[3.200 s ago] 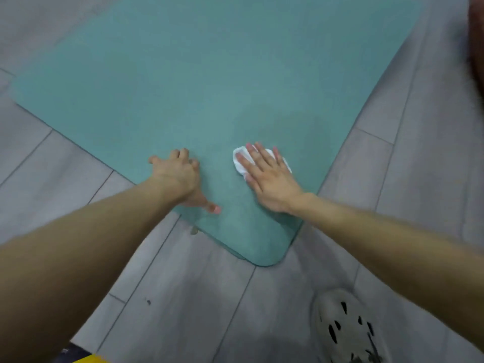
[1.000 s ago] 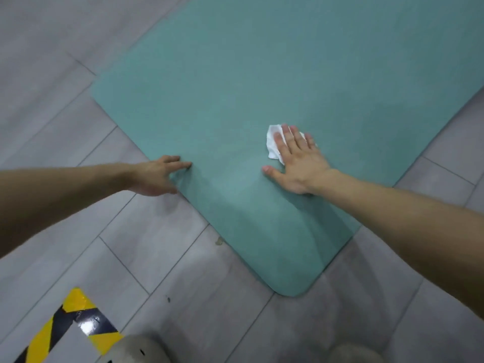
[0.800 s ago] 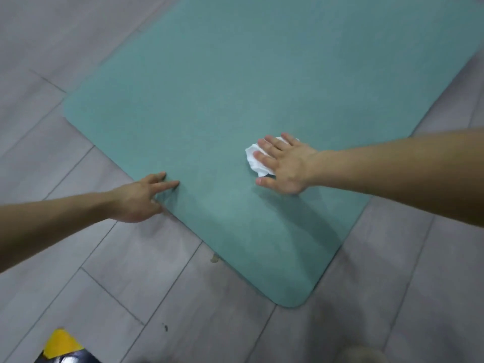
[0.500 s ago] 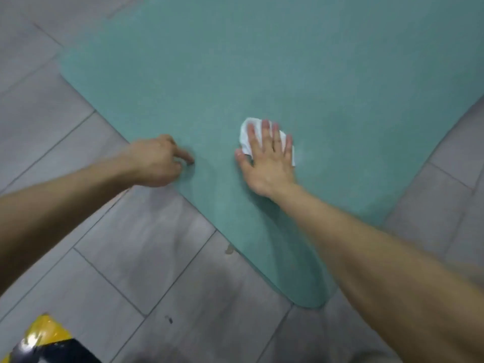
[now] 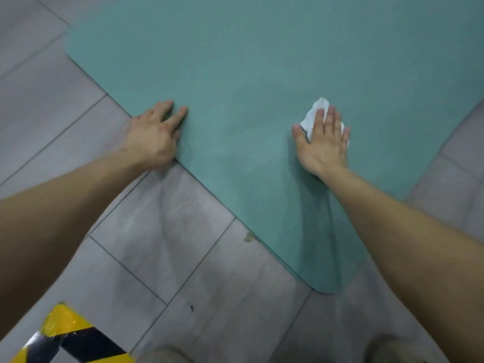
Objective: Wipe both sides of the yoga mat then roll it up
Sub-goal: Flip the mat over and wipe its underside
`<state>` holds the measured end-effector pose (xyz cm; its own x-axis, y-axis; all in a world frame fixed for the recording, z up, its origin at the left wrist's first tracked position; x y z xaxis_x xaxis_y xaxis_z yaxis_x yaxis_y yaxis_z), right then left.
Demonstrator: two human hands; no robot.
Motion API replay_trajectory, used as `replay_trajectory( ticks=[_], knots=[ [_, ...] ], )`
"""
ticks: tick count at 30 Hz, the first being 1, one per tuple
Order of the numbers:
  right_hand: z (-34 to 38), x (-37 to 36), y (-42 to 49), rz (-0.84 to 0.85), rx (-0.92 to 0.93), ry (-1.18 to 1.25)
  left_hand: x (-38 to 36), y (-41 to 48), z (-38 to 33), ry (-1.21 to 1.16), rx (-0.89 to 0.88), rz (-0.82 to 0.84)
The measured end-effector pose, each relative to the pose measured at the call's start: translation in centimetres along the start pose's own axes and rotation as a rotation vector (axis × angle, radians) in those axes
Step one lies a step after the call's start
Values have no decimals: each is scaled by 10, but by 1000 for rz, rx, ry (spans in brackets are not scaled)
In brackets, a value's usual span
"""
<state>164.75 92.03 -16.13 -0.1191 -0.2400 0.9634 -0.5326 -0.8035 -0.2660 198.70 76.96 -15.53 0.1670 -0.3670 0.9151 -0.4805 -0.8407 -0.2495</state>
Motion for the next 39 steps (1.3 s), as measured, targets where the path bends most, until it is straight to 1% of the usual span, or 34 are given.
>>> replay_trajectory(
  ticks=[1, 4, 6, 9, 11, 12, 13, 16, 17, 18, 19, 20, 21, 22, 24, 25, 26, 28, 30, 33, 35, 37, 39],
  knots=[
    [25, -3, -12, -10, 45, -2, -1, -1, 0, -3, 4, -17],
    [119, -15, -68, -65, 363, -52, 4, -2, 0, -33, 17, -52],
    [159, -21, -90, -86, 465, -76, 5, -2, 4, -60, -1, -56],
    [180, -19, -91, -95, 581, -94, 3, -2, 9, -105, -2, -88],
    [174, -17, -80, -73, 676, -108, 2, -2, 10, -103, -3, -110],
    [164, -14, -68, -64, 678, -117, 3, -1, 12, -97, -2, -118],
    [142, -9, -52, -58, 617, -110, 4, 1, 11, -90, -18, -104],
    [43, 8, 4, -100, 245, -47, 8, -3, 16, -53, -38, -68],
    [16, 10, 18, -76, 133, -36, 9, -3, 15, -55, -32, -48],
    [2, 9, 25, -46, 49, -31, 10, -2, 13, -59, -29, -22],
    [4, 10, 25, -39, 0, -22, 11, -2, 12, -69, -17, 5],
    [19, 10, 20, -63, -7, -18, 13, 0, 11, -81, -7, 27],
    [45, 8, 11, -97, 46, -23, 16, 2, 8, -79, -12, 63],
    [83, 3, -1, -124, 178, -27, 20, 7, 8, -65, -24, 117],
    [171, -9, -41, -142, 574, -46, 36, 14, 12, -29, -43, 240],
    [206, -16, -62, -143, 710, -55, 43, 15, 13, -12, -48, 312],
    [228, -21, -76, -153, 769, -53, 47, 15, 11, 23, -51, 384],
    [235, -24, -81, -176, 763, -29, 53, 19, 7, 112, -44, 496],
    [209, -24, -86, -194, 725, -4, 58, 23, 3, 164, -62, 549],
    [140, -28, -120, -185, 622, -15, 60, 19, 8, 174, -110, 531],
    [110, -34, -143, -174, 529, -30, 55, 13, 10, 105, -143, 459],
    [128, -34, -143, -169, 445, -13, 49, 9, 16, 20, -151, 392],
    [186, -28, -126, -172, 483, 24, 49, 9, 16, -46, -148, 377]
  ],
)
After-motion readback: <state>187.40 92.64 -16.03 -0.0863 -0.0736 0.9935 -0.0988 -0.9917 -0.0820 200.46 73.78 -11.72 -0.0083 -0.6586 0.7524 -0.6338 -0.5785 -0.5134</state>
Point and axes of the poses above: each hand's wrist, its own y-axis towards the middle knuckle, its own x-axis out of the back of the hand, z = x × y, the point moved 6 cm from there along y, towards the middle knuckle, and after that the axes turned 11 degrees about -y, right-handed, at the moved point
